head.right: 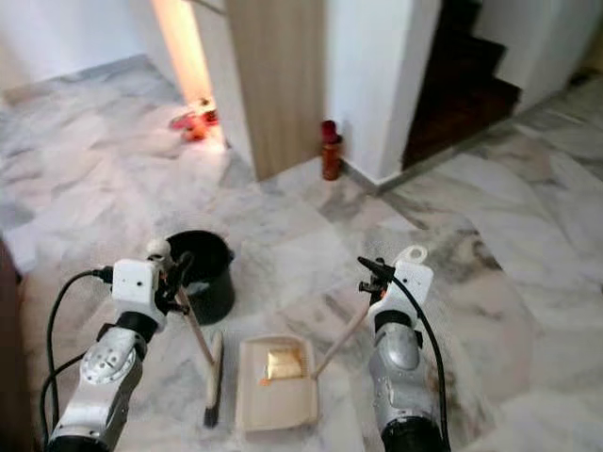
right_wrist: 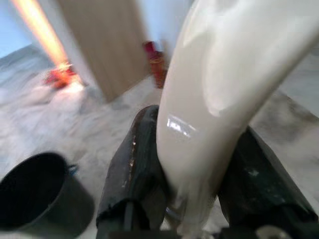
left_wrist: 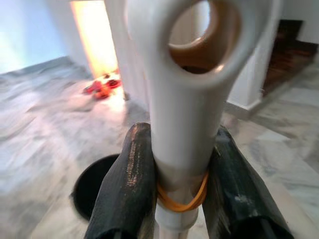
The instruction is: Sweep floor
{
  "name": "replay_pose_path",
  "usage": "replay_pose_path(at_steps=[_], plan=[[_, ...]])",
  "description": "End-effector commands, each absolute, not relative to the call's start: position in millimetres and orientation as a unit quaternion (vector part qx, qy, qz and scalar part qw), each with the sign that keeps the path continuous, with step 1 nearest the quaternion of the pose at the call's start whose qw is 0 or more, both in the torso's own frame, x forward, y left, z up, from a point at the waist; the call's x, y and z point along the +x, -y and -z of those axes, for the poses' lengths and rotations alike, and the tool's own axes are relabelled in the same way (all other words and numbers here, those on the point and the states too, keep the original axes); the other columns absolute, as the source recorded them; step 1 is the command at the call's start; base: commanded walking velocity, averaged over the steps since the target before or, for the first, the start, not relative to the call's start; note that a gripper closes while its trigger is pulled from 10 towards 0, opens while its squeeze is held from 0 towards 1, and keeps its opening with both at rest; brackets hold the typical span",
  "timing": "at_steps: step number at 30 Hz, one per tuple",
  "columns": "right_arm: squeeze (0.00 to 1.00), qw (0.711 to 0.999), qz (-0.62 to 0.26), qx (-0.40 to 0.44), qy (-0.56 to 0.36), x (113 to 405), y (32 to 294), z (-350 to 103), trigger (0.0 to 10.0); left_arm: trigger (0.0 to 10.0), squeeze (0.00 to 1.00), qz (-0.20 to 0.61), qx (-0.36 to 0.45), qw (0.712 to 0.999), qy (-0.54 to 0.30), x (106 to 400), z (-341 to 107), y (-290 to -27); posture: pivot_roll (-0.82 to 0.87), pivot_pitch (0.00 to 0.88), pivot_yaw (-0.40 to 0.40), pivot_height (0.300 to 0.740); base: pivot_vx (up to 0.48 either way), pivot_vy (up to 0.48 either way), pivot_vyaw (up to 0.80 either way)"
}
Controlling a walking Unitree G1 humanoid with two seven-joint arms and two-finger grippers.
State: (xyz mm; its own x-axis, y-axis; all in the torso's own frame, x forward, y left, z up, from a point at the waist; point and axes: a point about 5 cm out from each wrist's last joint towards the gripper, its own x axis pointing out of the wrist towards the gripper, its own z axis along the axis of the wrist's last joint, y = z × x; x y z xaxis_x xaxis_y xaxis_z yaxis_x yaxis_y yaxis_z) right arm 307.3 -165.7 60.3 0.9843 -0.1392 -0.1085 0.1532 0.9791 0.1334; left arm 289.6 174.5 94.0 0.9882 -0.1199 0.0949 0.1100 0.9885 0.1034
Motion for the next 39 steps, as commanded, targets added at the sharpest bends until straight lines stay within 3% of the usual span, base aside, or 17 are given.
replay_pose_path(at_steps=[1,12,29,39], plan=[[0.00,0.994,0.075,0.075,-0.029,309.6,166.5,-67.9,10.0,10.0,0.00,0.058,0.054,0.994,0.073,291.1,-103.0,-174.4,0.07,0.042,0.035,0.740,0.000,0.000,0.66],[0.00,0.994,0.075,0.074,-0.030,310.2,167.3,-67.6,10.0,10.0,0.00,0.056,0.052,0.994,0.075,290.9,-102.9,-173.7,0.07,0.039,0.030,0.740,0.000,0.000,0.65],[0.00,0.995,0.072,0.068,-0.028,311.7,168.2,-69.2,10.0,10.0,0.00,0.047,0.054,0.995,0.070,291.2,-101.9,-175.1,0.08,0.046,0.026,0.740,0.000,0.000,0.09],[0.00,0.994,0.073,0.075,-0.029,311.7,166.7,-68.5,10.0,10.0,0.00,0.048,0.054,0.995,0.068,291.8,-101.5,-174.9,0.08,0.043,0.026,0.740,0.242,0.000,0.20]])
